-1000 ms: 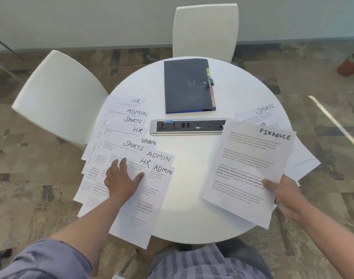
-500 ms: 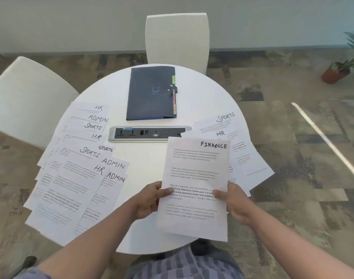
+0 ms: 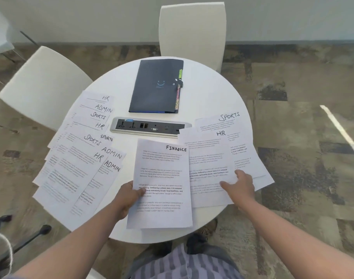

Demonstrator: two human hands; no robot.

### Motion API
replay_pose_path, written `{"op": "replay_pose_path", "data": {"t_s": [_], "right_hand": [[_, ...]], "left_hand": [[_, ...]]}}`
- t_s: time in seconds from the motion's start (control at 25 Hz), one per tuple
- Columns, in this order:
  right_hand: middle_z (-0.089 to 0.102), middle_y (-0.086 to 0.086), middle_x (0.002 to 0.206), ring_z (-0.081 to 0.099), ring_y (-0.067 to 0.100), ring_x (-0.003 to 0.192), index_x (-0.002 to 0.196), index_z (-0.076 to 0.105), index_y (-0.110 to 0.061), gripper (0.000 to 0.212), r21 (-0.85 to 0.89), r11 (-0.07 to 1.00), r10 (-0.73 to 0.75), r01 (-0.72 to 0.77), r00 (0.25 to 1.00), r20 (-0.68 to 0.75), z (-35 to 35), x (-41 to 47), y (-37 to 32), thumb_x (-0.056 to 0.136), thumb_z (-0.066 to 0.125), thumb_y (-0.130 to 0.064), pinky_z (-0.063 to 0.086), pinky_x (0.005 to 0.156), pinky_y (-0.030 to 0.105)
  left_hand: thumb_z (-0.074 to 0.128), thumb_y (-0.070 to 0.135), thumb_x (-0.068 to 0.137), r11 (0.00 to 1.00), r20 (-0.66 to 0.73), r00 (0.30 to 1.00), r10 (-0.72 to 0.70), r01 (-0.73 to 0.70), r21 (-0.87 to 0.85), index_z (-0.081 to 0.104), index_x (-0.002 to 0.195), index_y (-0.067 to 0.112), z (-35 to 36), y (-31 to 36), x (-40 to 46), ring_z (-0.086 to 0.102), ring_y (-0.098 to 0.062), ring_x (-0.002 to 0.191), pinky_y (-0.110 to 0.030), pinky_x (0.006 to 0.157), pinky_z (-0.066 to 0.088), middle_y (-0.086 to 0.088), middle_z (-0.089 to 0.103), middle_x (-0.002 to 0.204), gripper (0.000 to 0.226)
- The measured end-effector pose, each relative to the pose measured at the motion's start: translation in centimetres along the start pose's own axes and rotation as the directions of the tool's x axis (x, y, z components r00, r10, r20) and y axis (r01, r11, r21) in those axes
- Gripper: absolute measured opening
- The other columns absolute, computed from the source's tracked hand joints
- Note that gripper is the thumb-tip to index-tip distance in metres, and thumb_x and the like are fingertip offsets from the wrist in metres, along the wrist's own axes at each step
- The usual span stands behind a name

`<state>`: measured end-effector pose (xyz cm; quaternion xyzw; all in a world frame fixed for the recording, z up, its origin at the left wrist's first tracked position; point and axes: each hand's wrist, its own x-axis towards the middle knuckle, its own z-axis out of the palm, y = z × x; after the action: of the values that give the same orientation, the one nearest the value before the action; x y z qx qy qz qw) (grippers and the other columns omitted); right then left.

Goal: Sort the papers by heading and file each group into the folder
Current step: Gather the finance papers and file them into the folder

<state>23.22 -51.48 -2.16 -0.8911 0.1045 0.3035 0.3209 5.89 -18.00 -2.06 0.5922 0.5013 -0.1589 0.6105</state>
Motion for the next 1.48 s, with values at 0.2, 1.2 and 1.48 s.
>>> {"op": "replay_pose_path", "data": {"t_s": [0.2, 1.2, 1.48], "right_hand": [[0.037, 0.008, 0.137, 0.047, 0.034, 0.118, 0.139, 0.038, -0.019, 0.080, -0.353, 0.936, -0.004, 0.009, 1.000, 0.013, 1.0, -0.4, 0.4, 0.078, 0.082, -0.047, 0.044, 0.079, 0.036], [0.074, -0.004, 0.106, 0.069, 0.013, 0.092, 0.111, 0.069, -0.015, 0.014, 0.215, 0.976, -0.105, 0.026, 0.926, 0.363, 5.4, -1.9, -0.4, 0.103, 0.058, -0.018, 0.056, 0.081, 0.032], [0.069, 0.007, 0.107, 0.067, 0.025, 0.095, 0.107, 0.065, -0.009, 0.029, -0.031, 0.994, -0.091, 0.109, 0.928, 0.361, 6.0, -2.8, -1.7, 0.093, 0.065, -0.035, 0.050, 0.075, 0.034]], "left_hand": [[0.066, 0.005, 0.098, 0.998, -0.090, 0.996, -0.011, 0.005, -0.059, 0.068, 0.119, 0.008, -0.7, -1.1, -0.4, 0.075, -0.036, 0.096, -0.055, 0.086, 0.061, -0.011, 0.079, 0.106, 0.022], [0.062, 0.002, 0.096, 0.931, 0.028, 1.000, -0.002, 0.012, -0.364, 0.063, 0.132, 0.007, -5.8, 0.9, -1.5, 0.069, -0.041, 0.113, -0.053, 0.083, 0.061, -0.016, 0.073, 0.124, 0.036], [0.062, -0.001, 0.096, 0.931, 0.056, 0.998, -0.027, 0.045, -0.362, 0.062, 0.133, 0.004, -6.0, 0.0, -1.8, 0.069, -0.043, 0.112, -0.054, 0.083, 0.062, -0.018, 0.072, 0.123, 0.037]]}}
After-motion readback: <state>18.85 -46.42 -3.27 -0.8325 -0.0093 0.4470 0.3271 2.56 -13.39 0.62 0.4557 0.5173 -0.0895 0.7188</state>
